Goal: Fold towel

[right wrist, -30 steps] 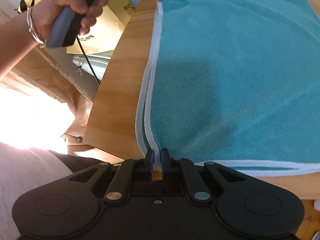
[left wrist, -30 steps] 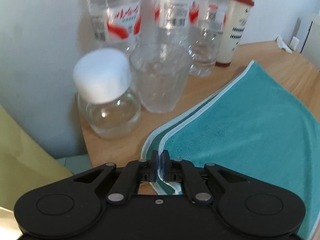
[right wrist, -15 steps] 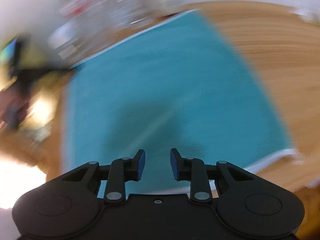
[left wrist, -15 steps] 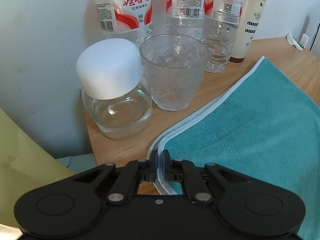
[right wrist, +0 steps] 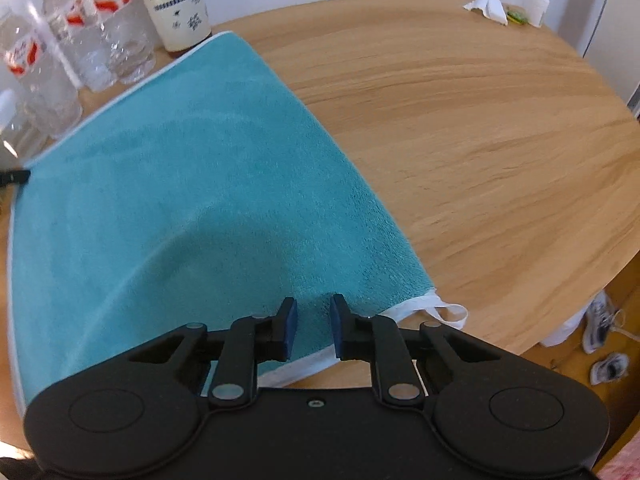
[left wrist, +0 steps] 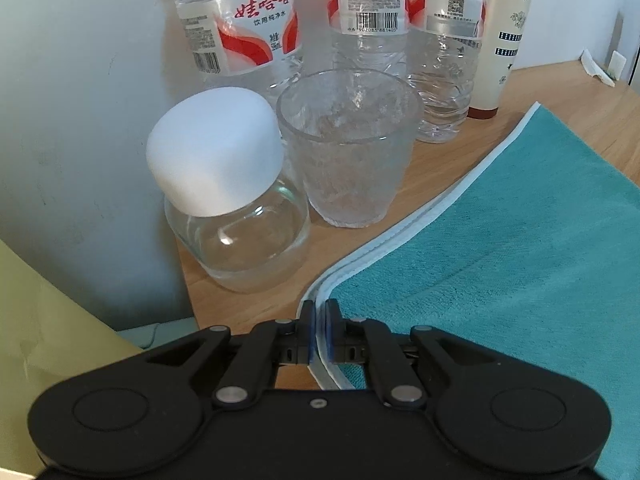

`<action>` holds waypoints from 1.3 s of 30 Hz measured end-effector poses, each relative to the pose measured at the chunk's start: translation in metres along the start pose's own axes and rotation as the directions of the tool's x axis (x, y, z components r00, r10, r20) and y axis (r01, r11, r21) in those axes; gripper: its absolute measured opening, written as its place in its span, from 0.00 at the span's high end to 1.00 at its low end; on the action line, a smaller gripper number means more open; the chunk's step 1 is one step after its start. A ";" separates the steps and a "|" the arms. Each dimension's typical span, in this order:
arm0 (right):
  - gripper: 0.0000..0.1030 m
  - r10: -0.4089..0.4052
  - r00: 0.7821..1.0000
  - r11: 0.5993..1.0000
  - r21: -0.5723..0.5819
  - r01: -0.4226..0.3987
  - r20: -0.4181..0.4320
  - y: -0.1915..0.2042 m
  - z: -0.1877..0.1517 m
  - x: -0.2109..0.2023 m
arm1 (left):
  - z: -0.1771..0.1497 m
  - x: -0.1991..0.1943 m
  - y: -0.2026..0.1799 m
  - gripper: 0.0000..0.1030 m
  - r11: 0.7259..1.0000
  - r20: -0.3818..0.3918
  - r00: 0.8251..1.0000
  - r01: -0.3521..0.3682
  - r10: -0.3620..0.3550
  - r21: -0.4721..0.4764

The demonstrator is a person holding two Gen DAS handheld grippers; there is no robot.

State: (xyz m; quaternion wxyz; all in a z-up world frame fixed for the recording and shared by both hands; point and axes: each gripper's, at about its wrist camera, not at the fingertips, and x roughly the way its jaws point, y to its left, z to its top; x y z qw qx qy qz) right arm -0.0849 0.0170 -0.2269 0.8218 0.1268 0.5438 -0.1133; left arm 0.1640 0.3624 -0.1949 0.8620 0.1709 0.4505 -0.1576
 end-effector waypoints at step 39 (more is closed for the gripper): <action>0.56 0.322 0.916 0.903 -0.214 -0.373 -0.238 -0.101 0.051 0.014 | -0.131 -0.116 -0.116 0.42 0.886 -0.306 0.952 -0.159 0.020 -0.436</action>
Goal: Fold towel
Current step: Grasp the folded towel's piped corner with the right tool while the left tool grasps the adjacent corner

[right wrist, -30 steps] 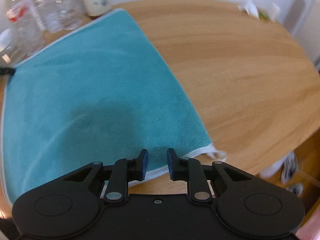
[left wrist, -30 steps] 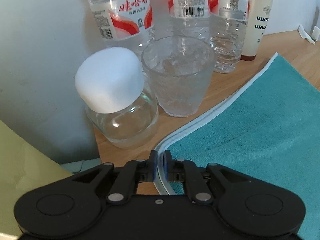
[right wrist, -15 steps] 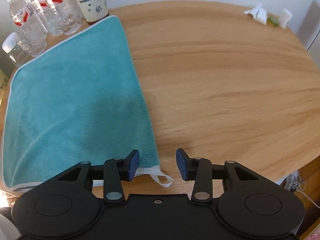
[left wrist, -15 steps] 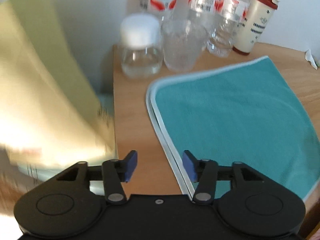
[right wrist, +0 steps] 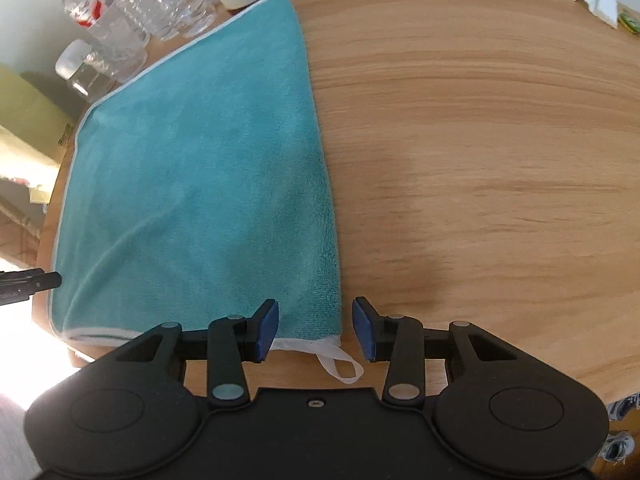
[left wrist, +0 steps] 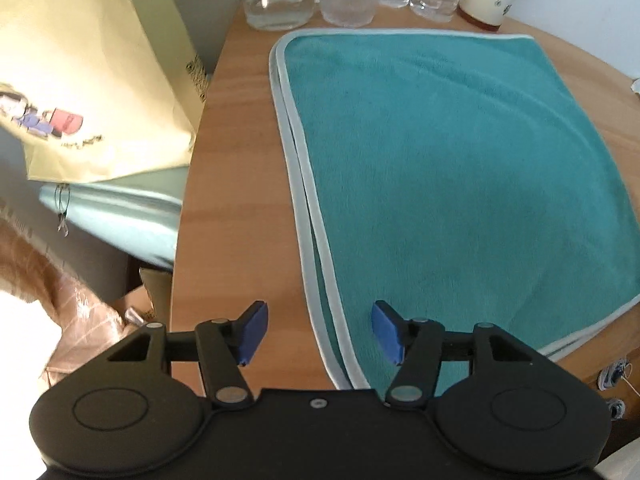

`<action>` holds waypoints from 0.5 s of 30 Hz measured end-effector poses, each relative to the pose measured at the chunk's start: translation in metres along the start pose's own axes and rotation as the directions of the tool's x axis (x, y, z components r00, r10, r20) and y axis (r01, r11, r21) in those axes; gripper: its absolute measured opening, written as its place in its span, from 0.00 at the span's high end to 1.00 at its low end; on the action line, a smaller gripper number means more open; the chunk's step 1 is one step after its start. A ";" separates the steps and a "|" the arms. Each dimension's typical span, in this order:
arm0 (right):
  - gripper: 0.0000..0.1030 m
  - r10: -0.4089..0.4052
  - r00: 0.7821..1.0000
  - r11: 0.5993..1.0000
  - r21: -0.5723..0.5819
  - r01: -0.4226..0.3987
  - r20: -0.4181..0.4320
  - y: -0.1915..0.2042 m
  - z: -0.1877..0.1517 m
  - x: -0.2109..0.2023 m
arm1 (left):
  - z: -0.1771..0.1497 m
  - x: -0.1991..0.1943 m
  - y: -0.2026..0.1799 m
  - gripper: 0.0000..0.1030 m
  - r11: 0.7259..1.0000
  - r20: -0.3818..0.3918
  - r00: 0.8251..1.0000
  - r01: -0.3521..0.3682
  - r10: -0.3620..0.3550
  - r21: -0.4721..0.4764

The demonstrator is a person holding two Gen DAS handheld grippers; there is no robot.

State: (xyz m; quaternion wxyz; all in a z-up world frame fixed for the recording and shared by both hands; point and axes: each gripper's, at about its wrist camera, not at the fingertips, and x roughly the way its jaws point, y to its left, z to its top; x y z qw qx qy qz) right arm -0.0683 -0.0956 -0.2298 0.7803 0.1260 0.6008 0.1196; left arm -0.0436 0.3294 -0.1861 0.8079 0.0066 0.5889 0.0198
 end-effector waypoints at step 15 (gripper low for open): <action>0.56 0.039 0.999 0.995 -0.087 -0.042 -0.035 0.001 -0.001 -0.002 | -0.027 -0.008 -0.005 0.37 0.993 -0.009 1.000 -0.005 0.004 -0.117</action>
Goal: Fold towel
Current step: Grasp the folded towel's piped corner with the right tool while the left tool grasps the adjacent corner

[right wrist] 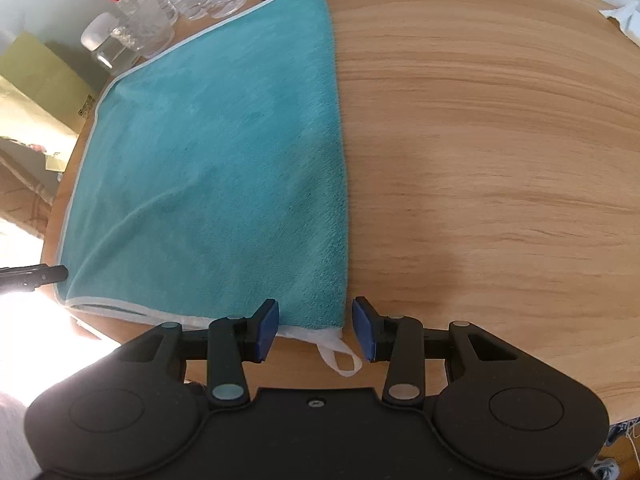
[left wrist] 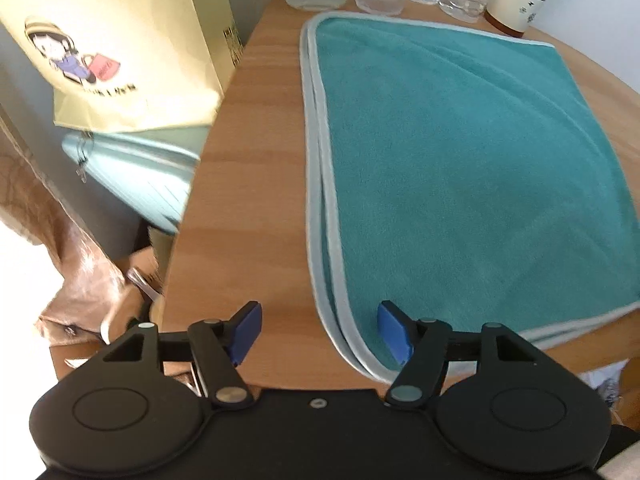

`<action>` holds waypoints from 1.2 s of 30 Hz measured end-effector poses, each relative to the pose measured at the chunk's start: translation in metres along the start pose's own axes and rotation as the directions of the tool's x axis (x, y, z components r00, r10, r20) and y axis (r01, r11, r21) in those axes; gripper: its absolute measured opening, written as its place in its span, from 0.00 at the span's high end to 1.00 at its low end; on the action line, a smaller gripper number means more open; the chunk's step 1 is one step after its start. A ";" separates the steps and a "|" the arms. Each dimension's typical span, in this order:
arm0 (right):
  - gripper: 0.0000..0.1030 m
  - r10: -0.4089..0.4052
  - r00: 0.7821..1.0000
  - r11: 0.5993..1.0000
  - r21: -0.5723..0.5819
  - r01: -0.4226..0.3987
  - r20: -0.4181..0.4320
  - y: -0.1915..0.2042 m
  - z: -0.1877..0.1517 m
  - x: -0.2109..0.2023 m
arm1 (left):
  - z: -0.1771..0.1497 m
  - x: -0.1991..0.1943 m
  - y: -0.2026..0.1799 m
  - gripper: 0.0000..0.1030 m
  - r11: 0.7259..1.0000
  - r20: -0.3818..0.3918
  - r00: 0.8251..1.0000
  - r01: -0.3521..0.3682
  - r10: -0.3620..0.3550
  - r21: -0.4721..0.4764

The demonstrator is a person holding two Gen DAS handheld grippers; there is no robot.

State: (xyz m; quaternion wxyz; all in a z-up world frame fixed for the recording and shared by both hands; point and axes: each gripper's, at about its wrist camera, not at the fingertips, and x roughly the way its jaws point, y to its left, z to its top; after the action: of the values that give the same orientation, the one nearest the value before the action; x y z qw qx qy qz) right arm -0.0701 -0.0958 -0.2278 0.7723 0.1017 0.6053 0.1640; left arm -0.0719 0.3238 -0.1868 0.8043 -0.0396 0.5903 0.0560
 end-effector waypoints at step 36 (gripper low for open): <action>0.91 -0.067 0.998 0.994 0.087 0.068 -0.018 -0.021 -0.020 -0.023 | -0.004 -0.005 -0.052 0.92 0.965 -0.003 0.975 0.218 -0.220 0.148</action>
State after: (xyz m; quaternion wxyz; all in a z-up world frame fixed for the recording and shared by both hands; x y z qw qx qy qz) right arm -0.0919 -0.1243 -0.2194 0.7676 0.1136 0.6207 0.1119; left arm -0.0704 0.2713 -0.1832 0.8101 -0.0448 0.5795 -0.0769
